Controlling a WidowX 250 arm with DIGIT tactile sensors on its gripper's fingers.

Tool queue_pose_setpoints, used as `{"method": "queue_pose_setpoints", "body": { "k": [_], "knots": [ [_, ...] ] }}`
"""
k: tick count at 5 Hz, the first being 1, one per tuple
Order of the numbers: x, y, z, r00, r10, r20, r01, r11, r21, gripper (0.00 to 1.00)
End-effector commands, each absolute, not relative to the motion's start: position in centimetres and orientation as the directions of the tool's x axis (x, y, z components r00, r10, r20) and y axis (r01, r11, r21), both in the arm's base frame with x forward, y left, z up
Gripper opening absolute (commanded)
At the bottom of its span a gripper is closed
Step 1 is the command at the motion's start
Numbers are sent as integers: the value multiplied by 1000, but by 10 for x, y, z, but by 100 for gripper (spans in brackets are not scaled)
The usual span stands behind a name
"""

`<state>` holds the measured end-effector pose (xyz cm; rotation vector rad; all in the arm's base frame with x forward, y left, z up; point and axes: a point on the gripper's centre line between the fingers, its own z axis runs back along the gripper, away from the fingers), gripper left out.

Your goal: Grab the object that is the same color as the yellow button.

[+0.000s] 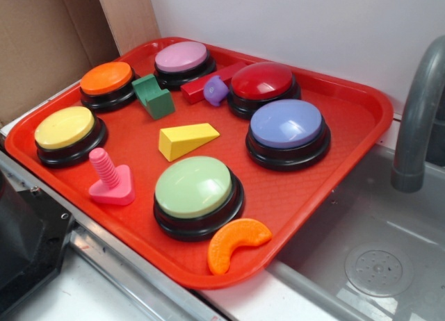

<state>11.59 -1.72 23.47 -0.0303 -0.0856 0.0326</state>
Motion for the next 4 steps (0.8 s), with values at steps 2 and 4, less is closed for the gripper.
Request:
{"method": "queue_pose_setpoints", "body": {
  "k": [2, 4],
  "knots": [
    [139, -20, 209, 995, 21, 101, -13, 996, -84, 100],
    [177, -20, 160, 987, 37, 158, -23, 996, -88, 100]
  ]
}}
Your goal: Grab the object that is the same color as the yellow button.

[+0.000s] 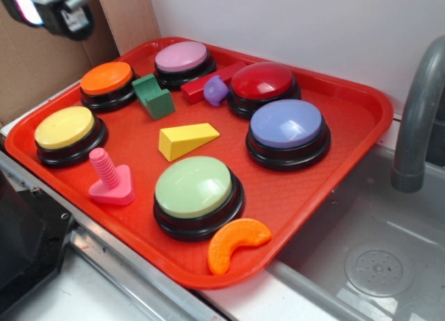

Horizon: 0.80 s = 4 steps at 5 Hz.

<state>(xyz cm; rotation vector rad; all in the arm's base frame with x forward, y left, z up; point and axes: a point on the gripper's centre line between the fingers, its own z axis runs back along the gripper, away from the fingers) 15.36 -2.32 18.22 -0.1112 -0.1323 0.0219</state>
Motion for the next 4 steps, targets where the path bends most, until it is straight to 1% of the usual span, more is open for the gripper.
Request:
{"method": "queue_pose_setpoints", "body": {
  "k": [1, 2, 3, 4],
  "knots": [
    [197, -16, 127, 980, 53, 194, -52, 999, -11, 100],
    [212, -14, 101, 973, 71, 219, -64, 997, -38, 100],
    [228, -14, 67, 975, 110, 193, -101, 993, -58, 100],
    [237, -17, 42, 979, 124, 165, -105, 987, -119, 100]
  ]
}}
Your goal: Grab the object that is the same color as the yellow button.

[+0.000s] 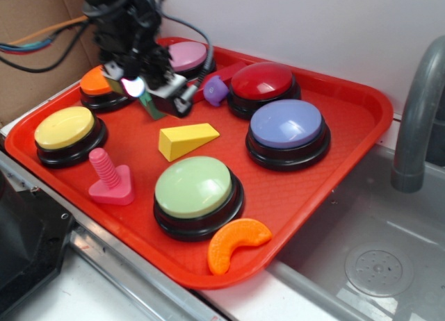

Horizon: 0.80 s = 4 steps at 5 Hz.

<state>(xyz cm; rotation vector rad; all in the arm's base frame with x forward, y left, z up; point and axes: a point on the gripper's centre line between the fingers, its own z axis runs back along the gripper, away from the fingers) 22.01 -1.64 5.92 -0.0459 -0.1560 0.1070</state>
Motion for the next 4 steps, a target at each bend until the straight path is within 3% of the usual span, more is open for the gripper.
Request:
{"method": "queue_pose_setpoints", "body": {
  "k": [1, 2, 3, 4],
  "knots": [
    [238, -23, 27, 985, 109, 135, -90, 986, -139, 100],
    [236, -26, 17, 988, 110, 109, -101, 992, -82, 88],
    [233, -27, 18, 982, 149, 114, -143, 988, -63, 0],
    [233, -27, 20, 982, 153, 108, -149, 988, -47, 0]
  ]
}}
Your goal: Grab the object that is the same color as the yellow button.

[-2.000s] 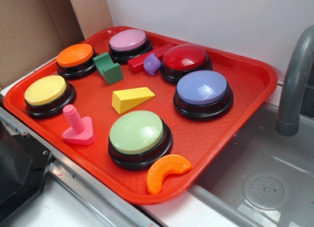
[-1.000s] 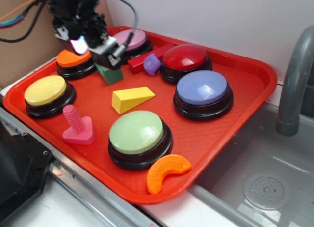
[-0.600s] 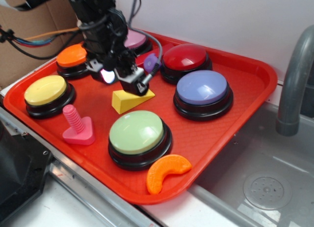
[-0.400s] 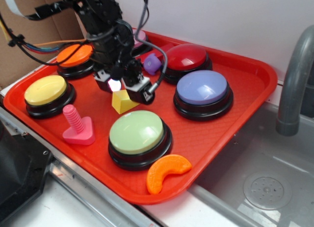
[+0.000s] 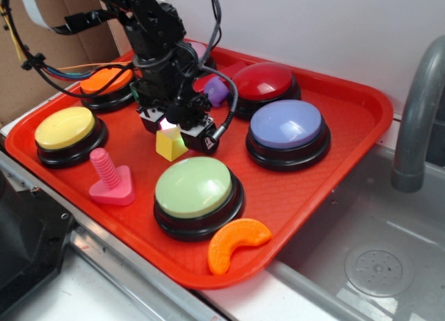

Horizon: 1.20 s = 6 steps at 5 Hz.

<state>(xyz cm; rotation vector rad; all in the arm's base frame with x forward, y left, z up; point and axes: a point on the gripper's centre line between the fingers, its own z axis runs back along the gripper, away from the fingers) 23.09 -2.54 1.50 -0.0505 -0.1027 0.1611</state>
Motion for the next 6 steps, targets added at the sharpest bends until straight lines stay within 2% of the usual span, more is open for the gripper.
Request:
{"method": "queue_pose_setpoints", "body": {
  "k": [1, 2, 3, 4, 5, 6],
  "knots": [
    [233, -27, 37, 988, 151, 25, -149, 987, -67, 0],
    [238, -21, 82, 985, 168, 39, -169, 985, 24, 0],
    [237, 1, 122, 984, 168, 61, -172, 984, 50, 0],
    [223, 36, 138, 967, 238, 92, -246, 965, 89, 0],
    [210, 54, 145, 955, 271, 119, -284, 952, 113, 0],
    [206, 65, 145, 966, 255, 50, -259, 962, 87, 0]
  ]
}}
